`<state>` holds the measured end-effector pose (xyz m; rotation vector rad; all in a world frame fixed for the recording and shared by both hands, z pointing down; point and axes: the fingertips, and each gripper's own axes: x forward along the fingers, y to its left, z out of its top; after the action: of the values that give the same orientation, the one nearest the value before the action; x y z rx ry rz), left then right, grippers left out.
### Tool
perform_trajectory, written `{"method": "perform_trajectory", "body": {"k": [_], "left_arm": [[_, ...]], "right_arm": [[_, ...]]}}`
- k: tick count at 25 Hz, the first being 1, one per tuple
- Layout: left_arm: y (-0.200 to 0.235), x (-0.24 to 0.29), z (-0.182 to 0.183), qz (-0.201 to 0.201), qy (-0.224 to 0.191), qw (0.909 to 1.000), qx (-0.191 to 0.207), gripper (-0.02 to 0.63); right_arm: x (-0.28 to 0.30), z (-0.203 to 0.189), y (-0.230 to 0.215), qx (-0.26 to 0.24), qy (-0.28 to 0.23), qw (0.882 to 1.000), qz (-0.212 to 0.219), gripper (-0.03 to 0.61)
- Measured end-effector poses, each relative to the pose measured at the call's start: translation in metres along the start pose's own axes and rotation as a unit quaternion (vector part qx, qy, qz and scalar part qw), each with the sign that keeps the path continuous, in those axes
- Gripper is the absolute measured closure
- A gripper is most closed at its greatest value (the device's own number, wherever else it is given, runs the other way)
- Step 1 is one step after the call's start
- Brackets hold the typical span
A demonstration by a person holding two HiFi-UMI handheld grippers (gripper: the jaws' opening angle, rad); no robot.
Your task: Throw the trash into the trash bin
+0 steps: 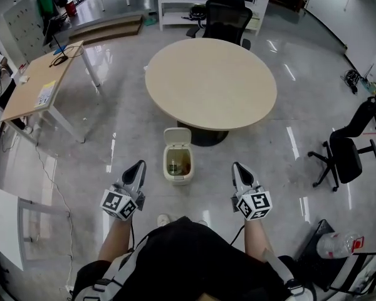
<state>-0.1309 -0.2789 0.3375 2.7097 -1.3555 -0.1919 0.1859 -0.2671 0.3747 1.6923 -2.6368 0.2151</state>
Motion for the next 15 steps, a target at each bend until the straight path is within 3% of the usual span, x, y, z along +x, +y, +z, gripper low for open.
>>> {"method": "perform_trajectory", "body": {"k": [8,15], "left_arm": [[-0.008,0.008,-0.007,-0.019,-0.002,0.9994,-0.028,0.614],[-0.011,0.008,-0.011,-0.017,0.0,0.999,-0.04,0.614]], "right_arm": [[-0.007,0.0,-0.016,0.005,-0.001,1.0,-0.025,0.574],[0.006,-0.003,-0.002,0.005,0.002,1.0,-0.008,0.574]]}}
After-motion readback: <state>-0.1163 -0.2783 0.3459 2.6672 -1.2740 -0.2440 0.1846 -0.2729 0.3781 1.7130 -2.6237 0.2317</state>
